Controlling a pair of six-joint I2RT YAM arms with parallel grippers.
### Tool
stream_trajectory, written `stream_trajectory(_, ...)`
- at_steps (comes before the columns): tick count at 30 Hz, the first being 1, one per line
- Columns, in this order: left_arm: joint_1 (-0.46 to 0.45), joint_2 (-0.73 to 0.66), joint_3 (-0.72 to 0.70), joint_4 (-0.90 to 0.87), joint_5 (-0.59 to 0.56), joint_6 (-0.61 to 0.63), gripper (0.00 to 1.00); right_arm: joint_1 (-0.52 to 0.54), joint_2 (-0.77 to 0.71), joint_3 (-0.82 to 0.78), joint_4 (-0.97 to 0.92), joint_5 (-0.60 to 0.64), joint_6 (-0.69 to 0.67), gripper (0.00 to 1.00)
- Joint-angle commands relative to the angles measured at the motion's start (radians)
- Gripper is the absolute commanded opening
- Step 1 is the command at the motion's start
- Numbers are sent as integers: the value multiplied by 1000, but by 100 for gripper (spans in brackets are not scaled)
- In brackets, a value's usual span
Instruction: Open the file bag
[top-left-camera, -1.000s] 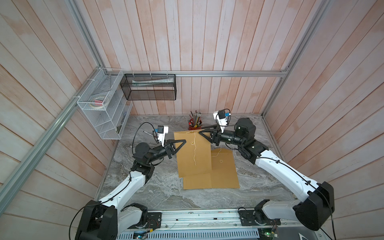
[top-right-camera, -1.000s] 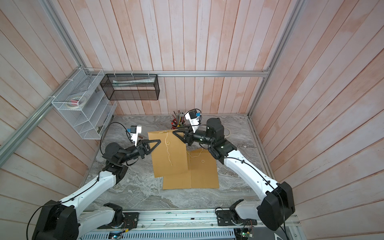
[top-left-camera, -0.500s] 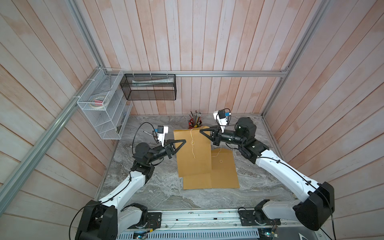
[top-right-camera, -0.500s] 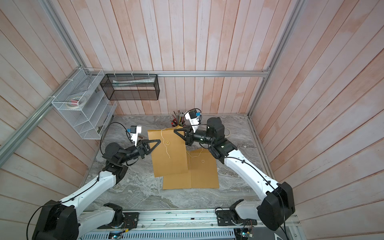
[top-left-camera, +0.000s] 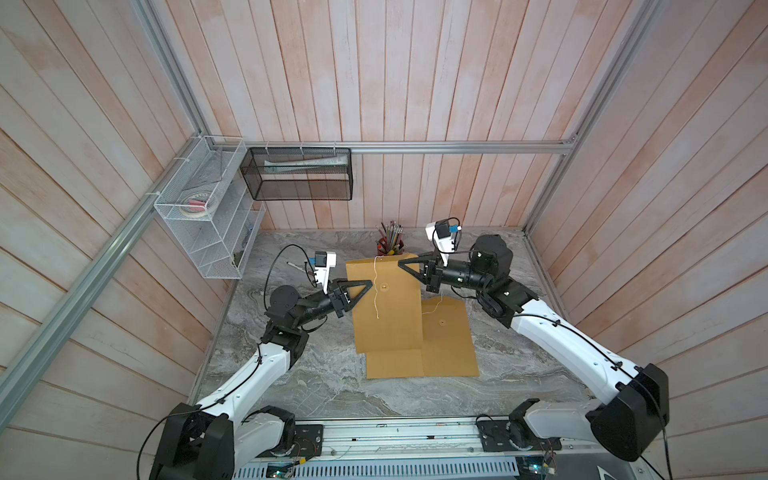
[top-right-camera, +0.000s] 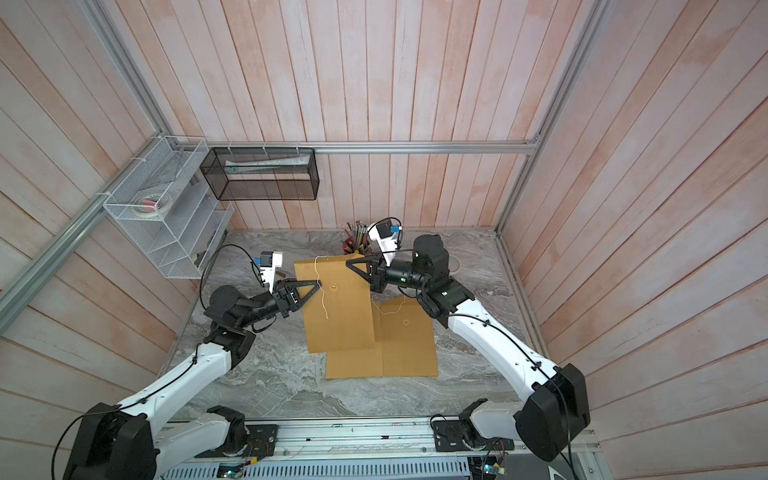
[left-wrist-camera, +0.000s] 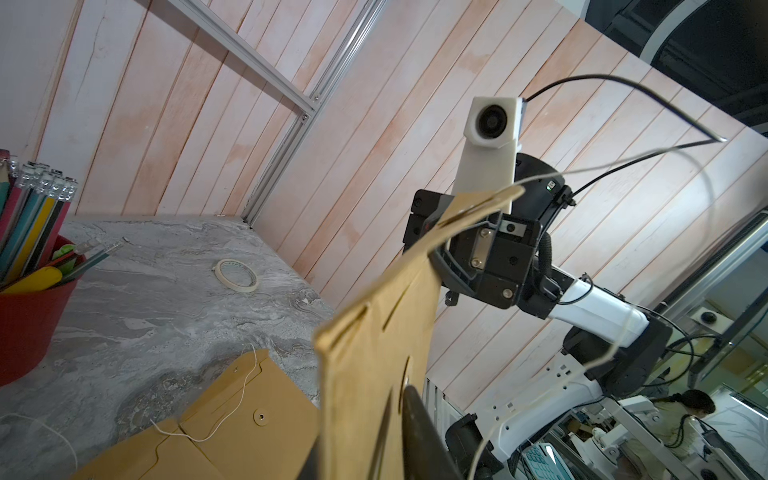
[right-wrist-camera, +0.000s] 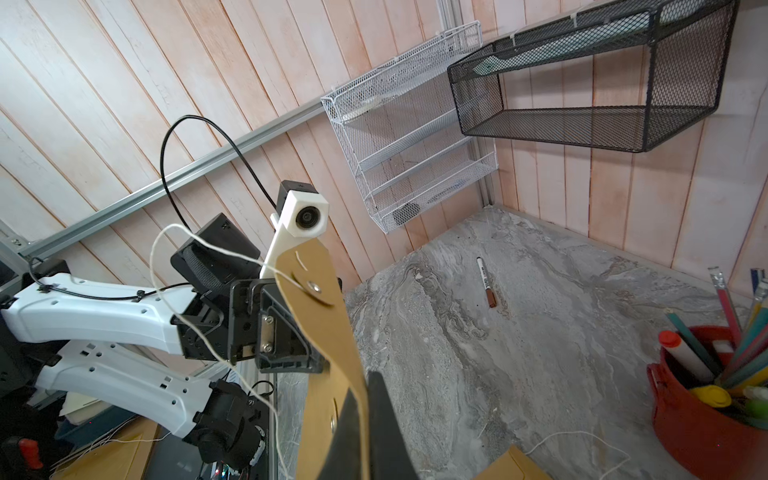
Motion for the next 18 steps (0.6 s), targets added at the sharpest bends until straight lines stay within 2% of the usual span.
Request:
stream_trajectory(1,-5,-6,30,38,-10,-10,26,3,-7,20,8,-3,-14,0)
stream_trajectory(8,-5,28,77,104,7,-47,26,3,2,20,-3,-3,-22,0)
stream_trajectory(18,-4,54,126,105,20,-47,26,3,1,10,2,-7,-22,0)
